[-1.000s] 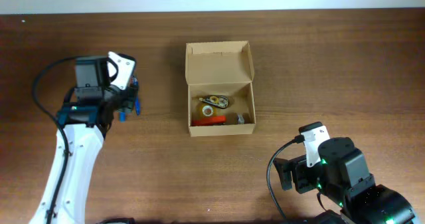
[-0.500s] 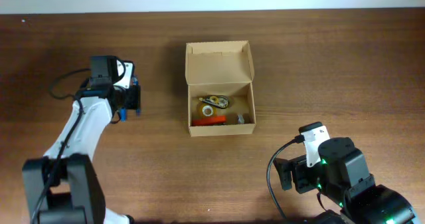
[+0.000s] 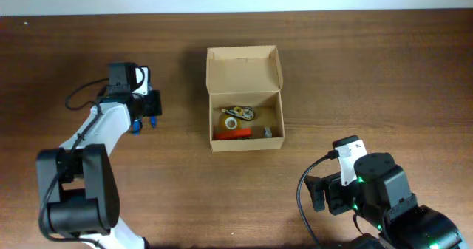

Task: Pack container
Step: 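Move the left gripper over the blue pens and grasp the blue pen, then carry the blue pen with the left gripper into the box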

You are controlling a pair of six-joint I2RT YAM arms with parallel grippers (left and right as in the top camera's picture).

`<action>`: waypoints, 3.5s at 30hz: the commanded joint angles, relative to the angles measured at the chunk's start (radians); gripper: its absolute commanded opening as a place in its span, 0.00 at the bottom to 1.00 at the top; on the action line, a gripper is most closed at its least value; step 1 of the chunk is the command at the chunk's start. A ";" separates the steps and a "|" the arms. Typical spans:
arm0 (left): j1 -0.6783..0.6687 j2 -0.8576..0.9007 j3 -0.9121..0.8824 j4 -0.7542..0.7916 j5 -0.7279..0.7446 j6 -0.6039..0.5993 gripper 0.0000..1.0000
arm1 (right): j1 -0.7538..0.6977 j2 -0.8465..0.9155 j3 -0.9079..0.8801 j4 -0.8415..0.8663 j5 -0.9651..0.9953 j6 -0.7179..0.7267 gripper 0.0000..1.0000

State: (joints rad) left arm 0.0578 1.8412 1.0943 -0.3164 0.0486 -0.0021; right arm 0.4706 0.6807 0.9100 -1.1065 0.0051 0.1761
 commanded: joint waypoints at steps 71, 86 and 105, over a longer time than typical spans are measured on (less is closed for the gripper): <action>-0.558 -0.213 0.283 -0.149 0.045 0.725 0.02 | 0.006 0.000 -0.003 0.003 -0.005 -0.004 0.99; -0.608 0.055 0.283 -0.250 0.073 0.920 0.02 | 0.006 0.000 -0.003 0.002 -0.005 -0.004 0.99; -0.605 0.074 0.290 -0.243 0.060 0.863 0.56 | 0.006 0.000 -0.003 0.002 -0.005 -0.004 0.99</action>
State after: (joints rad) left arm -0.5503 1.9152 1.3762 -0.5610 0.0978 0.9119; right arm 0.4706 0.6807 0.9100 -1.1065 0.0051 0.1764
